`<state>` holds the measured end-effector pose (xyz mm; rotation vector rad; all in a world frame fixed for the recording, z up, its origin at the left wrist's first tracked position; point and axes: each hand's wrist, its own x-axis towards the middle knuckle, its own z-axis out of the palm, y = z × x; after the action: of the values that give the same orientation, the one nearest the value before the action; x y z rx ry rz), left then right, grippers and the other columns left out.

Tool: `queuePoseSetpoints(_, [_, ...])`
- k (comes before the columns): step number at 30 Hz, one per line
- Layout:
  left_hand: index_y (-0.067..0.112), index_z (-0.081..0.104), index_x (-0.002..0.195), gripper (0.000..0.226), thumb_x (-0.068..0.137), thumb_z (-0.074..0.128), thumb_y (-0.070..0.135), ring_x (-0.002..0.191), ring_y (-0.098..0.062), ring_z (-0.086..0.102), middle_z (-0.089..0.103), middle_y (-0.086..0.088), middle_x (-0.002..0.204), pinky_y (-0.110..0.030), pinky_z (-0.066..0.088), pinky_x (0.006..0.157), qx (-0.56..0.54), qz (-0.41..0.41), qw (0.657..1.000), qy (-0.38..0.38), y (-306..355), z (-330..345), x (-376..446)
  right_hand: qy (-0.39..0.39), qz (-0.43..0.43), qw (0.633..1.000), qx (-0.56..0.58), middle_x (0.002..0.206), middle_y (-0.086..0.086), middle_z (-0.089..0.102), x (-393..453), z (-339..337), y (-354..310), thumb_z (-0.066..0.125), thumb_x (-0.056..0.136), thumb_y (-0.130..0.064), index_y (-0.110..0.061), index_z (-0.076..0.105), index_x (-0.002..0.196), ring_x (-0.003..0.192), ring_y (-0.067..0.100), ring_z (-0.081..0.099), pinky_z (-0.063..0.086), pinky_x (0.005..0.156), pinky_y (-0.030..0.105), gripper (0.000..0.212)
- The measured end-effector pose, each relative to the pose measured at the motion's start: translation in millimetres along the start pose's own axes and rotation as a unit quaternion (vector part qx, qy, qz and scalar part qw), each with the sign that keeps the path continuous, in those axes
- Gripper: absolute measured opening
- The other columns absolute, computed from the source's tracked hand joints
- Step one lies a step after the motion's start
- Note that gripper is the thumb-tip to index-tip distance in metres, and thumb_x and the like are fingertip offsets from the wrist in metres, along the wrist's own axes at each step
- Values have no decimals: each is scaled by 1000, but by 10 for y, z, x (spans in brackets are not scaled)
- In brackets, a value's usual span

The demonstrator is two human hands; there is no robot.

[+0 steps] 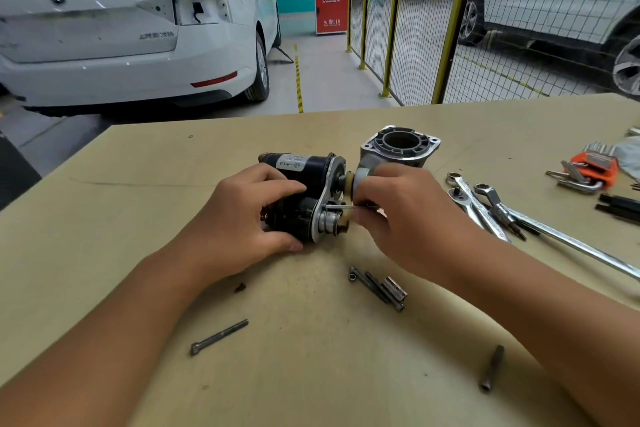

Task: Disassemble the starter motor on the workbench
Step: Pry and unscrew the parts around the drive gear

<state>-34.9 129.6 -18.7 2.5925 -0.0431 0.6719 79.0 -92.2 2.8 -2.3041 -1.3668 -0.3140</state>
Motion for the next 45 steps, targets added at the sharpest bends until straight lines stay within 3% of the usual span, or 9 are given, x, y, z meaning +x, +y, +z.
queuePoseSetpoints(7, [21, 71, 130, 72, 64, 99, 23, 107, -9, 60, 63, 10, 117, -11, 44, 91, 14, 1, 1000, -16, -17, -1, 0, -30, 4, 998, -53, 89, 1, 52, 17, -1, -42, 52, 103, -27, -13, 61, 91, 74, 27, 56, 49, 65, 40, 20])
queuePoseSetpoints(12, [22, 71, 130, 71, 64, 99, 25, 106, -7, 58, 61, 10, 117, -7, 42, 89, 15, -1, 1000, -16, -22, -1, 4, 9, 4, 985, -171, 82, -7, 54, -23, -37, -168, 66, 90, -22, -23, 55, 85, 66, 22, 56, 38, 62, 32, 12])
queuePoseSetpoints(15, [23, 71, 130, 71, 64, 99, 25, 105, -6, 59, 61, 11, 117, -5, 42, 84, 9, -1, 1000, -13, -22, 4, -2, -8, 6, 991, -131, 84, -3, 52, -9, -24, -140, 62, 94, -17, -19, 50, 92, 67, 24, 54, 42, 55, 35, 12])
queuePoseSetpoints(19, [24, 71, 131, 72, 64, 99, 26, 106, 1, 58, 61, 12, 117, -4, 39, 86, 2, -6, 1000, -13, -23, 0, -9, -31, 6, 999, -44, 89, 0, 47, -3, -7, -107, 49, 105, -26, -13, 56, 89, 74, 21, 52, 43, 62, 34, 22])
queuePoseSetpoints(23, [23, 71, 130, 72, 63, 100, 25, 107, 4, 57, 61, 12, 116, -3, 41, 84, -2, -7, 1000, -11, -15, 1, -5, -56, 13, 997, -60, 95, 1, 52, 14, 2, -132, 51, 103, -18, -11, 63, 92, 81, 26, 57, 52, 71, 42, 18])
queuePoseSetpoints(29, [23, 72, 130, 73, 63, 100, 25, 107, 7, 56, 62, 11, 116, -3, 39, 86, -5, -12, 1000, -7, -10, -6, -5, 17, 22, 988, -151, 84, -9, 57, 13, -30, -187, 63, 95, -31, -26, 65, 84, 75, 21, 58, 31, 65, 32, 12])
queuePoseSetpoints(33, [22, 72, 130, 73, 63, 100, 25, 102, 2, 57, 62, 10, 116, -2, 39, 86, -2, -12, 1000, -8, -8, -2, -9, 9, 35, 997, -62, 87, -6, 54, 39, -12, -121, 68, 93, -35, -20, 64, 87, 77, 24, 57, 43, 62, 33, 16])
queuePoseSetpoints(38, [23, 71, 131, 74, 63, 100, 25, 106, 7, 55, 62, 10, 115, -2, 39, 85, -1, -6, 1000, -9, -23, -6, -14, -16, 38, 999, 5, 79, -6, 43, 27, -13, -100, 54, 102, -27, -19, 52, 73, 69, 11, 41, 25, 56, 15, 30])
queuePoseSetpoints(45, [28, 69, 135, 77, 64, 99, 26, 107, 0, 57, 58, 15, 116, -7, 41, 86, 6, -14, 1000, -17, -54, 14, -6, 5, 43, 989, -141, 87, -9, 53, -1, -14, -196, 62, 96, -36, -26, 58, 84, 79, 21, 56, 31, 77, 35, 16])
